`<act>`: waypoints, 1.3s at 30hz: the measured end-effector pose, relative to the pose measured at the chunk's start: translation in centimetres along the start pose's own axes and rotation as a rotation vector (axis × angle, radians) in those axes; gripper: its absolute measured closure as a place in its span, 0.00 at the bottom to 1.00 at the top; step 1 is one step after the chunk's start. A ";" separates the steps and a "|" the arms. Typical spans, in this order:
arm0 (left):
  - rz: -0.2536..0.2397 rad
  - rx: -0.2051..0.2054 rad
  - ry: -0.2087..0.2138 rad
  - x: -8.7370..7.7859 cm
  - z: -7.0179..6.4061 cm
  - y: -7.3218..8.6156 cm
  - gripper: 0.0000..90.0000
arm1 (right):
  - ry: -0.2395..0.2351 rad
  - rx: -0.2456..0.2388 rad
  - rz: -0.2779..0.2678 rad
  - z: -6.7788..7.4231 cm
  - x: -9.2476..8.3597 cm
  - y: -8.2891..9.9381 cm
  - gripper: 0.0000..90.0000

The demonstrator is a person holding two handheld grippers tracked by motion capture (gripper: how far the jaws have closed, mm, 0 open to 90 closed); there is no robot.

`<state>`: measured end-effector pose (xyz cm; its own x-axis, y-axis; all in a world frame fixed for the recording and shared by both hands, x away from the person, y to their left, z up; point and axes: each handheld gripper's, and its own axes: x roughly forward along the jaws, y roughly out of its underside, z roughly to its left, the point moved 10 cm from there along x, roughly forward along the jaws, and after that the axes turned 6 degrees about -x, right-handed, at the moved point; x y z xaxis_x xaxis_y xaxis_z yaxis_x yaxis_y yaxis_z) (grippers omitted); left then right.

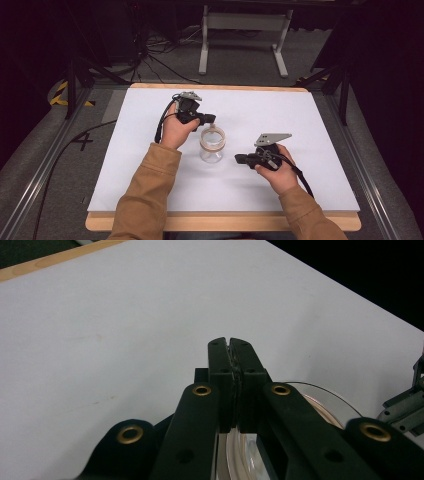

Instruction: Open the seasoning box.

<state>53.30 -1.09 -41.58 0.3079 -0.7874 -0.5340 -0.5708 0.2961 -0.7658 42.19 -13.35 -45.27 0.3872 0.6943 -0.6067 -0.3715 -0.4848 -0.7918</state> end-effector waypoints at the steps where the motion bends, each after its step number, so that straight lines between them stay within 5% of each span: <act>1: 0.010 -0.001 0.005 0.0 -0.1 0.1 0.99 | -0.003 -0.002 -0.005 0.1 0.2 -0.2 1.00; 12: 0.010 -0.019 0.028 0.1 0.0 0.1 1.00 | -0.016 -0.014 -0.014 1.3 2.6 -2.0 1.00; 17: -0.005 -0.010 -0.005 0.0 0.4 -0.1 0.99 | -0.016 -0.013 -0.013 1.3 2.9 -2.3 1.00; 39: -0.007 0.007 -0.005 0.0 0.3 0.0 1.00 | -0.019 0.000 -0.019 1.2 3.1 -2.9 1.00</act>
<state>53.56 -0.92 -41.70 0.3156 -0.7866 -0.5308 -0.5637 0.2946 -0.7717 43.41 -9.16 -44.75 0.3783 0.7129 -0.5905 -0.3644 -0.4717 -0.8029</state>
